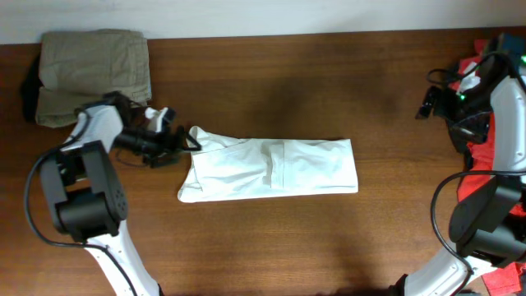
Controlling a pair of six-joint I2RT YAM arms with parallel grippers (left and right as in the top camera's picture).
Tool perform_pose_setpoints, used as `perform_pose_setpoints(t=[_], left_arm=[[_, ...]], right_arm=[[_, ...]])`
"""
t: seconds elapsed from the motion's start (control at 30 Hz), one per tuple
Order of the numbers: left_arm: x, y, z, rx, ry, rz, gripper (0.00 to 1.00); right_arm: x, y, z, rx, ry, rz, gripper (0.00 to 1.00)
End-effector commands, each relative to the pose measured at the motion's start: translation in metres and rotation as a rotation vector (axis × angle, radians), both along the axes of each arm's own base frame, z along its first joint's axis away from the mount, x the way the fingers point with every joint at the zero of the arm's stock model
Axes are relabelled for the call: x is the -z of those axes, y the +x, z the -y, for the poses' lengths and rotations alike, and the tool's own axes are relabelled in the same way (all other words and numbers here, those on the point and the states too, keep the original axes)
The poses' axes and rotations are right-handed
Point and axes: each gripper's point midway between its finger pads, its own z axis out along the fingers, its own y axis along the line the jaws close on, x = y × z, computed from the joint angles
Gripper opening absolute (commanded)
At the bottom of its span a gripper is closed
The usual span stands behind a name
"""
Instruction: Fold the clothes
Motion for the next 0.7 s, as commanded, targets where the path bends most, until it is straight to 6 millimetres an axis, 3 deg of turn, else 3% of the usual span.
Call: perform_pose_setpoints(t=[0.0, 0.17, 0.23, 0.27, 0.3, 0.33, 0.4, 0.5, 0.57, 0.67], left_arm=[[0.014, -0.011, 0.028, 0.106, 0.011, -0.008, 0.95], [0.032, -0.025, 0.027, 0.131, 0.159, -0.089, 0.92], [0.033, -0.027, 0.028, 0.136, 0.160, -0.095, 0.75], [0.033, -0.026, 0.028, 0.136, 0.161, -0.091, 0.43], [0.033, -0.025, 0.028, 0.134, 0.162, -0.088, 0.18], [0.036, -0.024, 0.023, 0.115, 0.188, -0.101, 0.01], [0.039, -0.021, 0.004, 0.078, 0.274, -0.124, 0.01], [0.030, -0.006, -0.052, -0.093, 0.474, -0.193, 0.01], [-0.002, 0.013, -0.077, -0.157, 0.502, -0.169, 0.01], [-0.053, 0.035, -0.083, -0.179, 0.508, -0.107, 0.01]], right_arm=[[-0.010, 0.002, -0.002, 0.008, 0.015, 0.028, 0.99], [-0.010, 0.003, -0.006, 0.004, 0.035, 0.035, 0.99], [-0.010, 0.003, -0.006, 0.003, 0.039, 0.037, 0.99], [-0.010, 0.003, -0.006, 0.003, 0.039, 0.037, 0.99], [-0.010, 0.003, -0.006, 0.003, 0.040, 0.035, 0.99], [-0.010, 0.002, -0.007, 0.003, 0.041, 0.032, 0.99], [-0.010, -0.001, -0.008, 0.002, 0.045, 0.020, 0.99], [-0.009, -0.006, -0.010, -0.001, 0.053, -0.003, 0.99], [-0.009, -0.009, -0.011, 0.000, 0.057, -0.012, 0.99], [-0.007, -0.009, -0.016, -0.011, 0.061, -0.021, 0.99]])
